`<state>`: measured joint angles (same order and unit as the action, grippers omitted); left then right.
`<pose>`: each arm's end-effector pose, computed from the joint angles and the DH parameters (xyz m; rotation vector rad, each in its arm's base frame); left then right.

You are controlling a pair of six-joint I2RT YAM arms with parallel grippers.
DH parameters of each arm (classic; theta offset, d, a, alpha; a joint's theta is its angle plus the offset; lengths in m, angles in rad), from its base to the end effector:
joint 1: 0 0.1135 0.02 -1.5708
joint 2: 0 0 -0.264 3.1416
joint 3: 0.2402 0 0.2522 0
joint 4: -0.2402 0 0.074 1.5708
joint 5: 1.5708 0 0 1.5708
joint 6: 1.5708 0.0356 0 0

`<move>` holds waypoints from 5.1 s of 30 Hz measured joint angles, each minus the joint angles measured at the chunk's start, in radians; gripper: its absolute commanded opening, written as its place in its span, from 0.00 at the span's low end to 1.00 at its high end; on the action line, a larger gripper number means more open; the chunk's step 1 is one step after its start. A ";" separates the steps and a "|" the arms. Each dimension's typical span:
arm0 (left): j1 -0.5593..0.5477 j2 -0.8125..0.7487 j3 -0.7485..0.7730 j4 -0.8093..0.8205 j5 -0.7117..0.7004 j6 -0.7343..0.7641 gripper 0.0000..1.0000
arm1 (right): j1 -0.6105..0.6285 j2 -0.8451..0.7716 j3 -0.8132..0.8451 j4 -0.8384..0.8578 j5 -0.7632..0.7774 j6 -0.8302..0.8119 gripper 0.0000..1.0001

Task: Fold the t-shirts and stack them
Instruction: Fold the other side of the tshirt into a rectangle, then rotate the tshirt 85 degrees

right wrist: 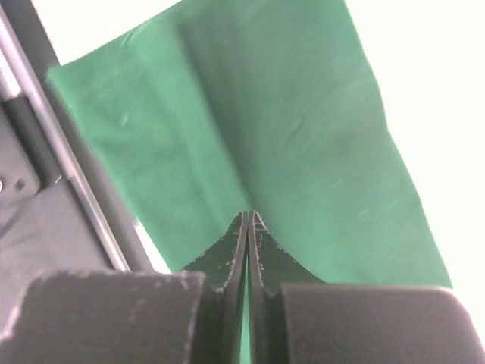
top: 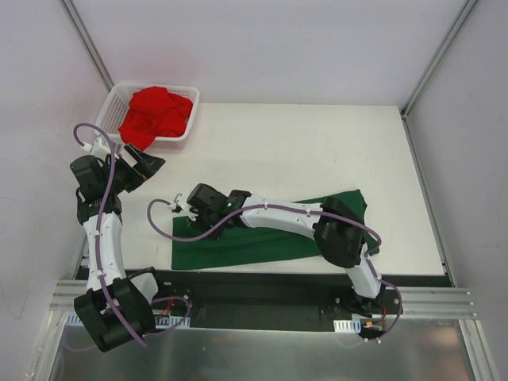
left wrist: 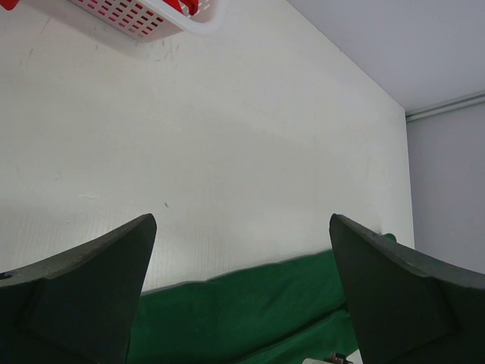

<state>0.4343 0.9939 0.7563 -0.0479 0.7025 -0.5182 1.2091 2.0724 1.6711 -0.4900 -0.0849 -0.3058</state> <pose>0.2140 0.0739 0.3069 -0.3817 1.8044 -0.7070 0.1616 0.4357 0.2194 -1.7610 1.8072 0.4856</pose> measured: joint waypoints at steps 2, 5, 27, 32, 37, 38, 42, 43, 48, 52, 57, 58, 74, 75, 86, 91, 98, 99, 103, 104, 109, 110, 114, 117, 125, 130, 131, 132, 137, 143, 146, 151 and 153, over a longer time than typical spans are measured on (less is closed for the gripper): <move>0.000 0.000 0.000 0.000 0.000 0.000 0.99 | 0.000 0.019 0.034 0.022 0.038 -0.004 0.01; 0.000 0.000 0.000 0.001 0.000 0.000 0.99 | -0.001 0.065 0.076 0.039 0.063 -0.013 0.01; 0.013 -0.011 -0.002 0.006 -0.001 -0.002 0.99 | -0.023 0.171 0.115 0.037 -0.081 0.002 0.01; 0.013 -0.011 -0.002 0.006 0.000 -0.006 0.99 | -0.025 0.164 0.088 0.040 -0.134 0.014 0.01; 0.013 -0.011 -0.002 0.007 0.000 -0.007 0.99 | -0.025 0.134 0.031 0.035 -0.166 0.018 0.01; 0.013 -0.011 -0.002 0.007 0.000 -0.007 0.99 | -0.025 0.127 0.022 0.034 -0.171 0.018 0.01; 0.013 -0.011 -0.002 0.007 0.000 -0.007 0.99 | -0.026 0.093 -0.018 0.027 -0.199 0.022 0.01; 0.013 -0.011 -0.002 0.007 0.000 -0.007 0.99 | -0.026 0.080 -0.033 0.025 -0.207 0.024 0.01; 0.013 -0.011 -0.002 0.007 0.000 -0.010 0.99 | -0.026 -0.001 -0.122 0.018 -0.194 0.032 0.01; 0.013 -0.011 -0.002 0.007 0.000 -0.014 0.99 | -0.025 -0.072 -0.181 0.022 -0.092 0.040 0.01; 0.013 -0.011 -0.002 0.007 0.001 -0.015 0.99 | -0.029 -0.114 -0.198 0.029 0.137 0.057 0.01; 0.013 -0.011 -0.002 0.007 0.001 -0.015 0.99 | -0.031 -0.114 -0.199 0.031 0.170 0.062 0.01; 0.013 -0.011 -0.003 0.008 0.012 -0.018 0.99 | -0.138 -0.196 -0.431 0.011 0.436 0.232 0.01; 0.013 -0.011 -0.003 0.008 0.016 -0.018 0.99 | -0.140 -0.219 -0.451 0.010 0.436 0.241 0.01; 0.013 -0.011 -0.004 0.021 0.026 -0.022 0.99 | -0.172 -0.366 -0.561 -0.008 0.436 0.308 0.01; 0.013 -0.011 -0.004 0.023 0.027 -0.023 0.99 | -0.174 -0.367 -0.605 -0.011 0.435 0.330 0.01; 0.013 -0.011 -0.011 0.028 0.029 -0.024 0.99 | -0.182 -0.367 -0.647 -0.016 0.436 0.363 0.01; 0.013 -0.011 -0.011 0.028 0.030 -0.024 0.99 | -0.182 -0.369 -0.653 -0.017 0.436 0.368 0.01; 0.013 -0.011 -0.013 0.028 0.030 -0.026 0.99 | -0.182 -0.395 -0.670 -0.031 0.436 0.385 0.01; 0.013 -0.011 -0.013 0.028 0.030 -0.026 0.99 | -0.183 -0.404 -0.672 -0.038 0.436 0.389 0.01; 0.013 -0.011 -0.013 0.029 0.031 -0.026 0.99 | -0.183 -0.449 -0.673 -0.070 0.438 0.407 0.01; 0.013 -0.011 -0.013 0.029 0.031 -0.026 0.99 | -0.183 -0.457 -0.673 -0.076 0.439 0.410 0.01; 0.013 -0.011 -0.013 0.029 0.032 -0.027 0.99 | -0.183 -0.470 -0.674 -0.092 0.437 0.426 0.01; 0.013 -0.009 -0.014 0.031 0.051 -0.030 0.99 | -0.183 -0.477 -0.691 -0.098 0.441 0.441 0.01; -0.062 -0.006 -0.019 0.037 0.126 -0.042 0.84 | -0.198 -0.553 -0.686 -0.111 0.509 0.473 0.01; -0.188 -0.032 -0.019 -0.031 0.127 -0.010 0.81 | -0.254 -0.588 -0.612 -0.113 0.489 0.472 0.01; -0.222 -0.037 -0.019 -0.047 0.123 -0.001 0.79 | -0.271 -0.601 -0.599 -0.111 0.480 0.470 0.01; -0.266 -0.042 -0.019 -0.069 0.114 0.008 0.76 | -0.287 -0.613 -0.591 -0.111 0.472 0.469 0.01; -0.498 -0.053 -0.008 -0.168 0.009 0.056 0.00 | -0.437 -0.722 -0.577 -0.111 0.377 0.455 0.01; -0.726 -0.047 0.000 -0.251 -0.142 0.097 0.00 | -0.615 -0.828 -0.556 -0.113 0.256 0.440 0.01; -0.837 -0.011 0.001 -0.269 -0.222 0.100 0.00 | -0.626 -0.845 -0.554 -0.114 0.218 0.435 0.01; -1.063 0.136 0.010 -0.295 -0.362 0.082 0.00 | -0.629 -0.852 -0.571 -0.109 0.169 0.437 0.01; -1.114 0.195 0.010 -0.312 -0.420 0.059 0.00 | -0.629 -0.858 -0.586 -0.108 0.154 0.440 0.01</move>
<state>-0.6796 1.1889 0.7666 -0.3599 0.2829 -0.4591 0.5800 1.2144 1.0847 -0.5980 0.0689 0.1341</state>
